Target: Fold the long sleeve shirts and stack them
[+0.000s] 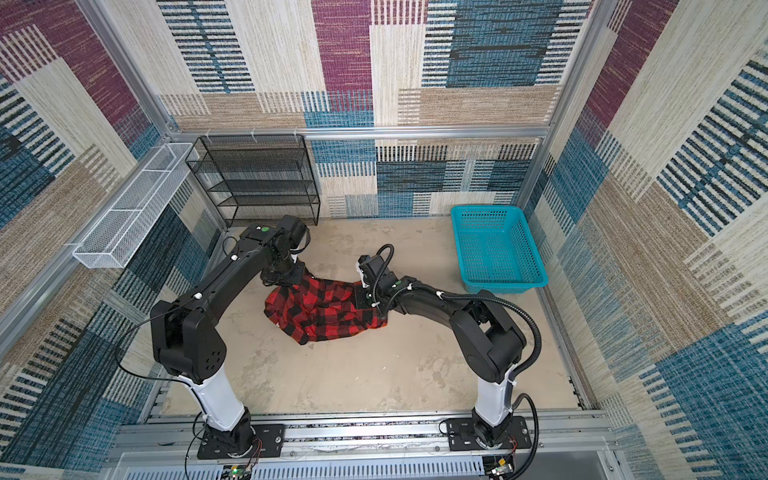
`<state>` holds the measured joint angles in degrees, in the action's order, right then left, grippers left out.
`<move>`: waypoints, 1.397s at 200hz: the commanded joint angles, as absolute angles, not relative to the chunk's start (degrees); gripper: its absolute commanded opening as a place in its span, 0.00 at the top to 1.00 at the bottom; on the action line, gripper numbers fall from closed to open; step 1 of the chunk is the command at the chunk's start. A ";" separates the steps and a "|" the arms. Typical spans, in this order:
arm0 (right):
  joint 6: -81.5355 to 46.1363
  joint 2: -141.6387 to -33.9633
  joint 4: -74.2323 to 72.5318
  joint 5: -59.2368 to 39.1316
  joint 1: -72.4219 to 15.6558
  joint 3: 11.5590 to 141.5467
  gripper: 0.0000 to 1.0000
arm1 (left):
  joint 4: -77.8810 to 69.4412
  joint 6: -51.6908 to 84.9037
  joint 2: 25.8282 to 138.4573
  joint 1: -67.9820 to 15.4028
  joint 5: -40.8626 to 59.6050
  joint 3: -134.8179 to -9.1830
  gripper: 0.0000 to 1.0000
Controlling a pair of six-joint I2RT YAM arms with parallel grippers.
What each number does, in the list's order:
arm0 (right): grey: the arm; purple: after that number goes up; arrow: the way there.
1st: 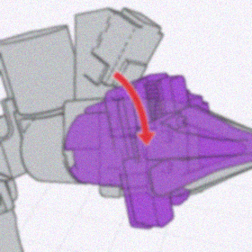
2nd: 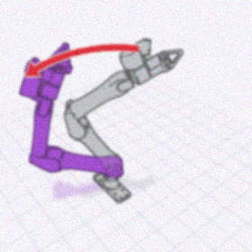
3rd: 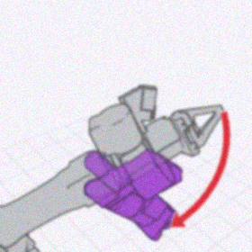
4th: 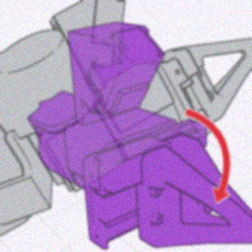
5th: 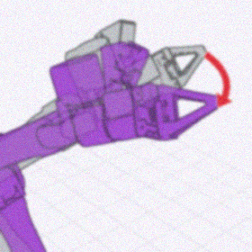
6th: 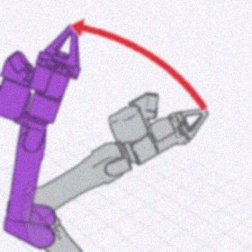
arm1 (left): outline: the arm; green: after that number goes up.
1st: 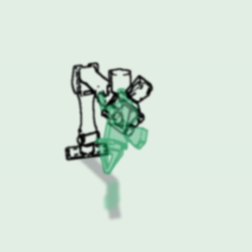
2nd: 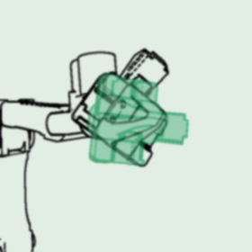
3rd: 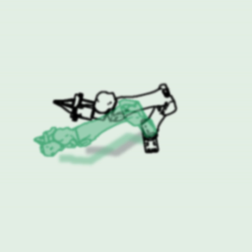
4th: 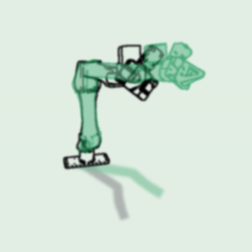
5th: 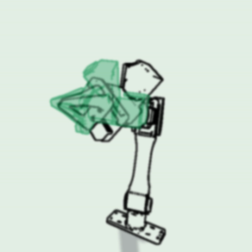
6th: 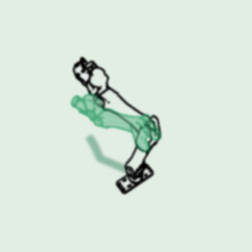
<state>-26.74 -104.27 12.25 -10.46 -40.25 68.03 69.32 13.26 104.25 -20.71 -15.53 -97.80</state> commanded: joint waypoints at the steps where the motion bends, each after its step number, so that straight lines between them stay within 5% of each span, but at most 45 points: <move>1: -27.94 -102.85 8.79 -10.29 -40.25 65.84 0.62 | 73.77 16.86 105.70 -23.25 -20.12 -100.84 1.00; 101: -28.75 -93.74 6.54 -5.84 -39.66 55.23 0.62 | 90.68 27.48 120.51 -35.27 -27.38 -122.19 0.93; 169: -31.67 -83.92 6.20 -3.14 -37.38 45.36 0.61 | 90.89 33.40 125.42 -40.53 -19.24 -128.78 0.49; 279: -35.60 -74.08 8.19 0.07 -36.56 38.26 0.56 | 81.23 41.15 136.00 -41.30 -3.72 -143.29 0.43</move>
